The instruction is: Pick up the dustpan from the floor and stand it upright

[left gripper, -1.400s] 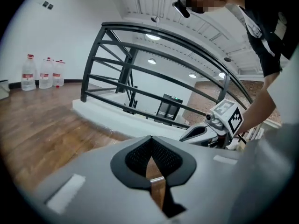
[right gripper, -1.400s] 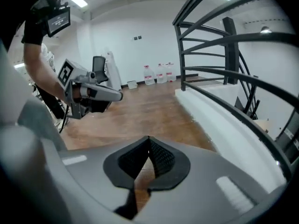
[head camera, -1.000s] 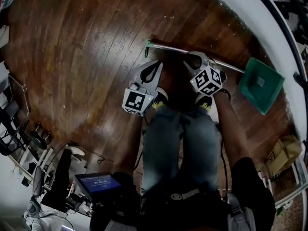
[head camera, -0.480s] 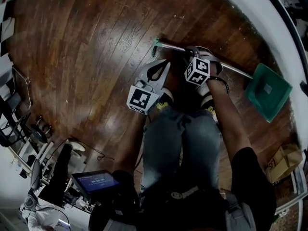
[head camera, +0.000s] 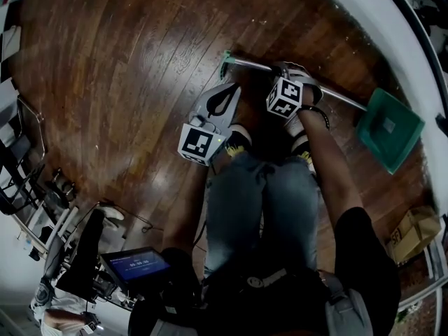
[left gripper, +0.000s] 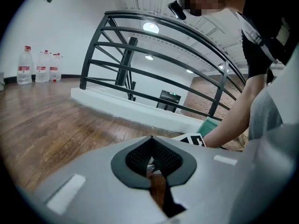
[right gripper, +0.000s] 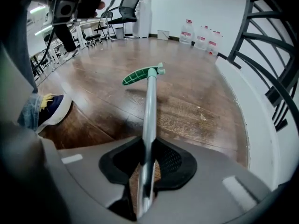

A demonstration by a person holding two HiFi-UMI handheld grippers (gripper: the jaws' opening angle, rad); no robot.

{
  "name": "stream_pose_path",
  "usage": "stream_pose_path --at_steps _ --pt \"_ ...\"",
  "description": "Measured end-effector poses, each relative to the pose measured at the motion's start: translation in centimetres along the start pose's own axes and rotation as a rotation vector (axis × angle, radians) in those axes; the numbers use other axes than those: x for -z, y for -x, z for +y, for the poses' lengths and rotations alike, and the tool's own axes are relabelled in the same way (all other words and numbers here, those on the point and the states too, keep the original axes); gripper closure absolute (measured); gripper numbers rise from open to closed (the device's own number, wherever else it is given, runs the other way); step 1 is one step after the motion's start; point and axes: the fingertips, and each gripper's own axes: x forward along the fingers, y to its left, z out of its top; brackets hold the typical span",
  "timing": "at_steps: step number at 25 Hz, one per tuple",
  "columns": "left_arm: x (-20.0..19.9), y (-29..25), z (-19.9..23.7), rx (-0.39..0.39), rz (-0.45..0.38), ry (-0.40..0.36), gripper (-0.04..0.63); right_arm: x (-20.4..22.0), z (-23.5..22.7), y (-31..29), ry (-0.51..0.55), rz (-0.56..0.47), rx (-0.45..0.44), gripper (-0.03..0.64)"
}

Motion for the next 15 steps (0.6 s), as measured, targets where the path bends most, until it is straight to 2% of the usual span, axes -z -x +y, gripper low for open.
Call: stream_pose_path --at_steps 3,6,10,15 --pt "-1.9 1.3 0.2 -0.028 -0.021 0.026 0.577 -1.1 -1.2 3.5 -0.026 -0.039 0.036 0.534" --pt "-5.9 3.3 -0.9 -0.038 -0.041 0.061 0.577 -2.7 -3.1 10.1 -0.069 -0.092 0.091 0.535" --pt "-14.2 6.8 -5.0 -0.011 -0.050 0.077 0.577 -5.0 -5.4 21.9 -0.152 -0.165 0.176 0.537" --pt "-24.3 10.3 -10.3 0.053 -0.074 0.027 0.577 -5.9 -7.3 36.0 -0.275 -0.264 0.296 0.540"
